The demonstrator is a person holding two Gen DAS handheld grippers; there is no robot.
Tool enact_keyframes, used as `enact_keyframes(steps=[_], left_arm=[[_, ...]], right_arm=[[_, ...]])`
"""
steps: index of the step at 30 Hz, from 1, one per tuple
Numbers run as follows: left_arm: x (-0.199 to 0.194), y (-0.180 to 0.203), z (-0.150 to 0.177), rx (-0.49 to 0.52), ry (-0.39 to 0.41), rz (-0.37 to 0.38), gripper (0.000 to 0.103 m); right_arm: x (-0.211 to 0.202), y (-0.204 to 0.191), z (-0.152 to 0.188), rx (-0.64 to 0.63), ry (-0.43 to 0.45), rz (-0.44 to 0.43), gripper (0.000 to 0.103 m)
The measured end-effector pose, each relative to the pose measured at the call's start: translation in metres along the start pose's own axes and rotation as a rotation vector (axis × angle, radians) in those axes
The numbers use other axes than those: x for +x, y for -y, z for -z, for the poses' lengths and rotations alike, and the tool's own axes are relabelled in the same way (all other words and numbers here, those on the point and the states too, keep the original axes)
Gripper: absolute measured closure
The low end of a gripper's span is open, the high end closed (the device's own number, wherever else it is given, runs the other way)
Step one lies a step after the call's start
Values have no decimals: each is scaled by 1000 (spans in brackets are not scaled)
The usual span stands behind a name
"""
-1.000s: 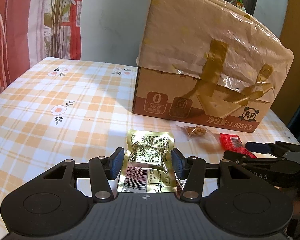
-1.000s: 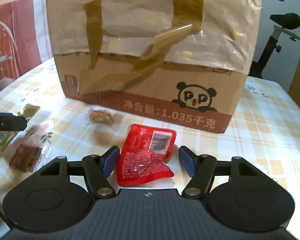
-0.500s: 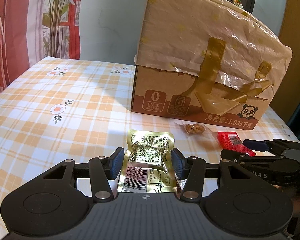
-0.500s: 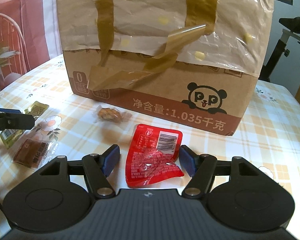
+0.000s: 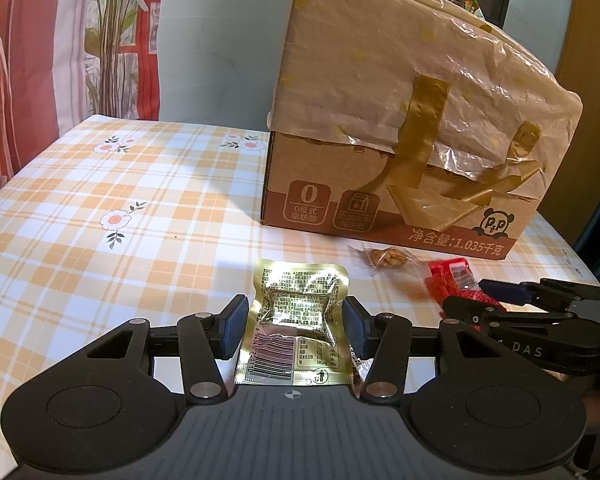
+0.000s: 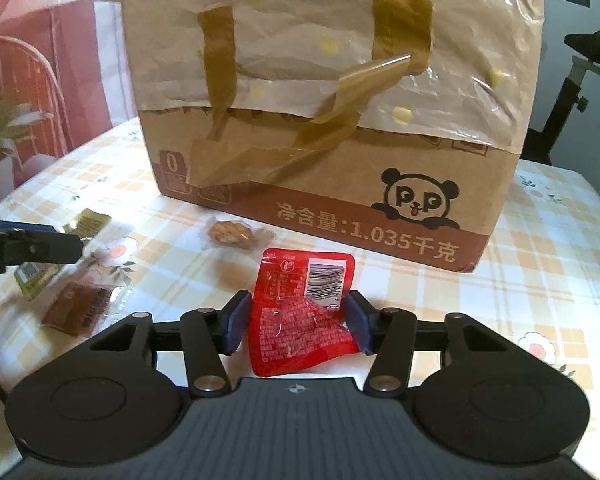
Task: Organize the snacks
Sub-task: 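Close the right gripper on the red pack while the left gripper holds the gold packet, then carry the gold packet and red pack over the box and release them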
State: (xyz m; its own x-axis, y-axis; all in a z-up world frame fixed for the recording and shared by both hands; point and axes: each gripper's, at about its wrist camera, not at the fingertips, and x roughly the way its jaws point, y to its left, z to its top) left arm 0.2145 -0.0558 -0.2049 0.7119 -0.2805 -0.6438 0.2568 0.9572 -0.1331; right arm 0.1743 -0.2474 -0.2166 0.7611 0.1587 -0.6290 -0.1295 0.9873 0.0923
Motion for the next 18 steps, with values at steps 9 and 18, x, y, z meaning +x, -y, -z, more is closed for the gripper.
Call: enact_keyframes(steps=[9, 18], left_arm=[[-2, 1, 0, 8, 1, 1, 49], [-24, 5, -16, 41, 67, -6, 49]], right_arm=[[-8, 1, 0, 6, 55, -29, 49], [-24, -8, 1, -23, 100, -54, 49]])
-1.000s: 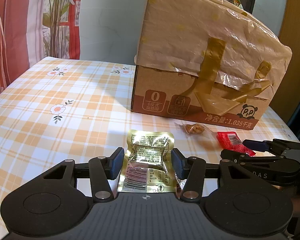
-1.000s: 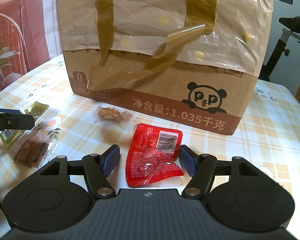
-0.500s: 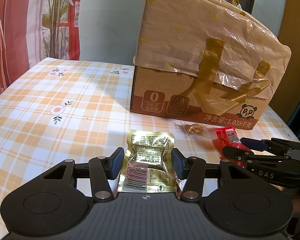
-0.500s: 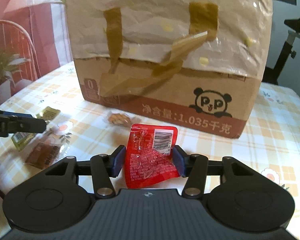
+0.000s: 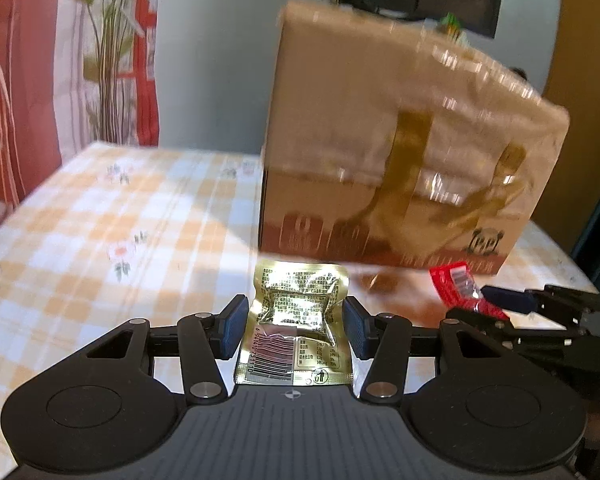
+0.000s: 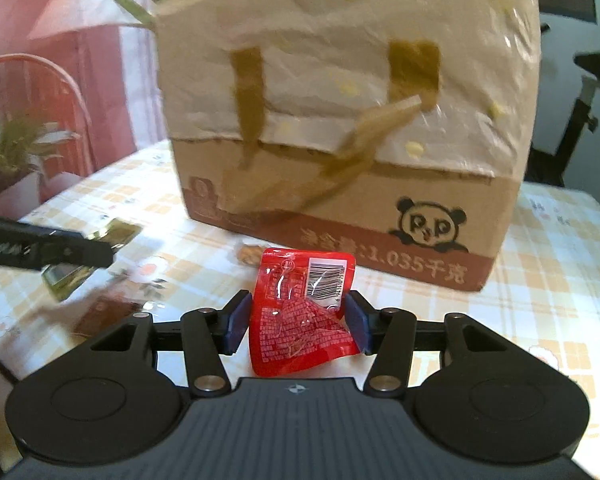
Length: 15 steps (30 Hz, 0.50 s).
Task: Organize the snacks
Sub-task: 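Carry the gold packet and red pack over the box and release them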
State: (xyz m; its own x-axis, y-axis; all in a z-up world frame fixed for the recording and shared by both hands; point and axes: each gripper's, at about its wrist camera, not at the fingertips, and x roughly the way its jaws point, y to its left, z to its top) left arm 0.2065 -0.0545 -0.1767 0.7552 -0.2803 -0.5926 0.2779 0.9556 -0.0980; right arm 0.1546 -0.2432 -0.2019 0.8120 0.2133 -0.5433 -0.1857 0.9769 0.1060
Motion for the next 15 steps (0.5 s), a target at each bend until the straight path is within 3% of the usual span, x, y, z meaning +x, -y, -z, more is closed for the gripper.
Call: enact_keyframes(steps=[5, 11, 15], left_arm=[[-23, 5, -34, 40, 106, 11, 49], [-44, 15, -90, 85, 243, 57, 49], [-43, 22, -122, 82, 289, 93, 49]], right_arm=[[-23, -4, -16, -9, 91, -34, 49], [-56, -9, -59, -50, 256, -57, 49], [-71, -8, -92, -53, 347, -73, 49]])
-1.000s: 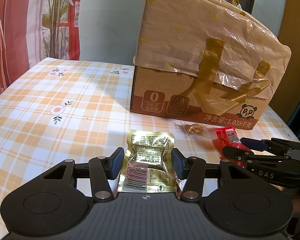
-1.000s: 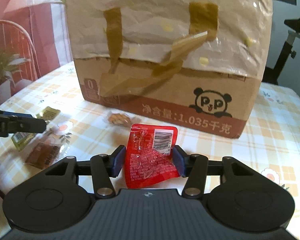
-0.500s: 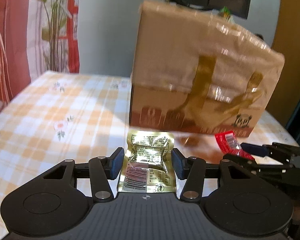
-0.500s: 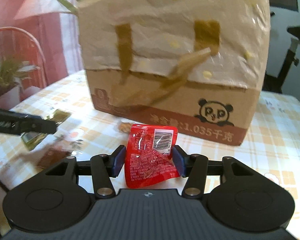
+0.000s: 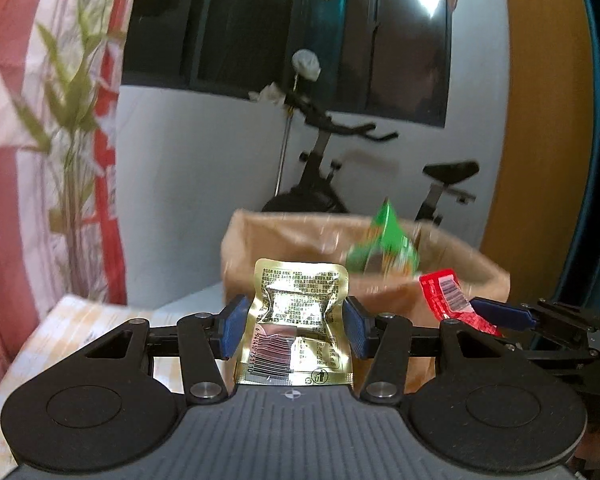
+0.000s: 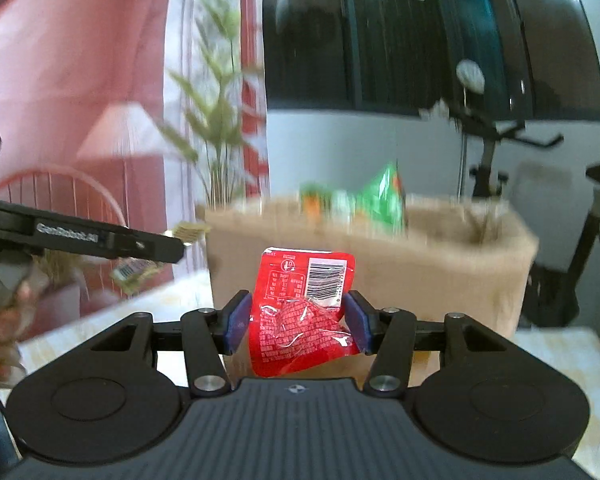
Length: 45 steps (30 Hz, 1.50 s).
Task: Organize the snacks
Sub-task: 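Carry the gold packet and red pack over the box and release them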
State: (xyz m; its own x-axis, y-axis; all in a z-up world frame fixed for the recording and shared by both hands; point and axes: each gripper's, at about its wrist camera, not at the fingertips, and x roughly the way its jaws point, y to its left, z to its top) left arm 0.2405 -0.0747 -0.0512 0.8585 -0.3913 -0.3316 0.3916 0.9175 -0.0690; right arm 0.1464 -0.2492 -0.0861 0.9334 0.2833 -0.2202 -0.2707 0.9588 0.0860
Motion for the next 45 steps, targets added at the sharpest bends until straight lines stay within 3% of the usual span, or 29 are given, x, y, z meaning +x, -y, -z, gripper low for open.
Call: enact_keyframes(steps=[5, 10, 15, 19, 23, 33, 41, 45], left_arm=[[22, 2, -26, -12, 27, -3, 49], [29, 0, -39, 21, 40, -32, 48], [30, -9, -36, -4, 22, -55, 49], [29, -20, -33, -64, 14, -50, 49], [29, -22, -33, -62, 14, -53, 49], [46, -11, -40, -59, 3, -24, 49], [88, 5, -56, -12, -38, -4, 47], [105, 11, -57, 21, -72, 9, 44]], right_arm=[[17, 14, -43, 2, 26, -20, 49], [51, 24, -84, 42, -2, -106, 49], [79, 15, -96, 50, -54, -193, 49], [102, 14, -99, 56, -90, -204, 49], [109, 36, -90, 119, -136, -165, 49], [101, 101, -82, 182, -212, 64, 49], [99, 109, -72, 134, -227, 177, 46], [96, 105, -72, 98, -209, 211, 37]])
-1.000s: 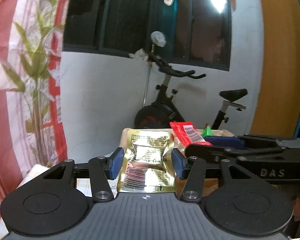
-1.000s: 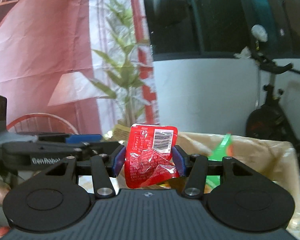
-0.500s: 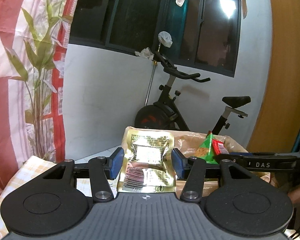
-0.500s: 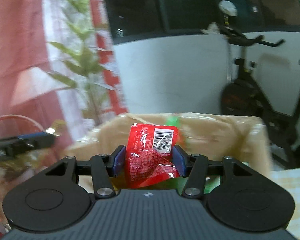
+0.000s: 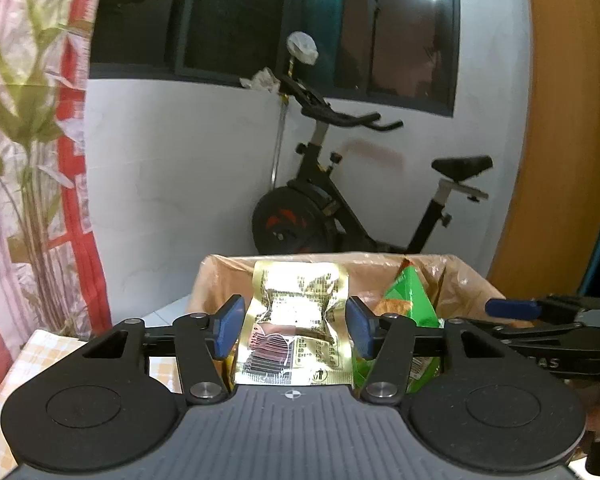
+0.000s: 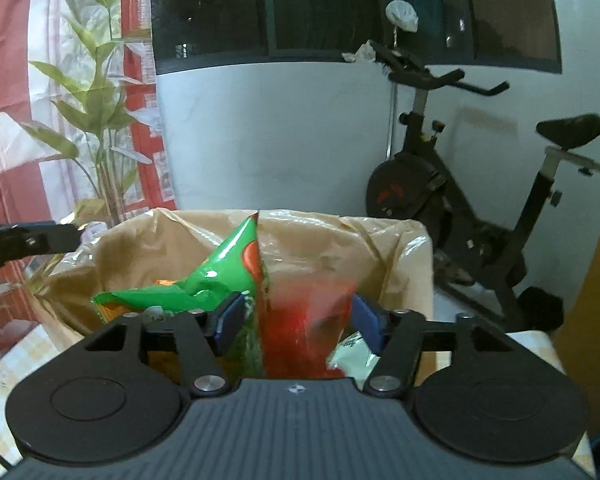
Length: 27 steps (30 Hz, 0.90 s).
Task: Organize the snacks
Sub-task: 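Carry the gold packet and red pack over the box and release them, then move both open grippers back from the box toward the remaining snacks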
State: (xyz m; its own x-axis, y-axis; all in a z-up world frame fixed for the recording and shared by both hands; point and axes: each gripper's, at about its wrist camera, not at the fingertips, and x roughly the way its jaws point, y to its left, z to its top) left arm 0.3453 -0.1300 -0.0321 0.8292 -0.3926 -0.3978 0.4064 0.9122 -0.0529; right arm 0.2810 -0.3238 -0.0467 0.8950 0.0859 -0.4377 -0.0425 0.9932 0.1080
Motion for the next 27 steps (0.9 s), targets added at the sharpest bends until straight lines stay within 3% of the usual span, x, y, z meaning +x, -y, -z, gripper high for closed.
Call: enact_keyframes(steps=[3, 15, 21, 27], left_arm=[[4, 1, 3, 19, -15, -18, 35], [-54, -27, 21, -69, -29, -55, 34], [-90, -35, 54, -71, -42, -81, 34], [-94, -39, 104, -119, -139, -94, 34]], right_arm=[[-5, -3, 0, -9, 17, 0, 37], [-61, -26, 24, 0, 151, -116, 37], [-79, -45, 52, 11, 181, -175, 37], [-81, -61, 83, -15, 164, -205, 37]])
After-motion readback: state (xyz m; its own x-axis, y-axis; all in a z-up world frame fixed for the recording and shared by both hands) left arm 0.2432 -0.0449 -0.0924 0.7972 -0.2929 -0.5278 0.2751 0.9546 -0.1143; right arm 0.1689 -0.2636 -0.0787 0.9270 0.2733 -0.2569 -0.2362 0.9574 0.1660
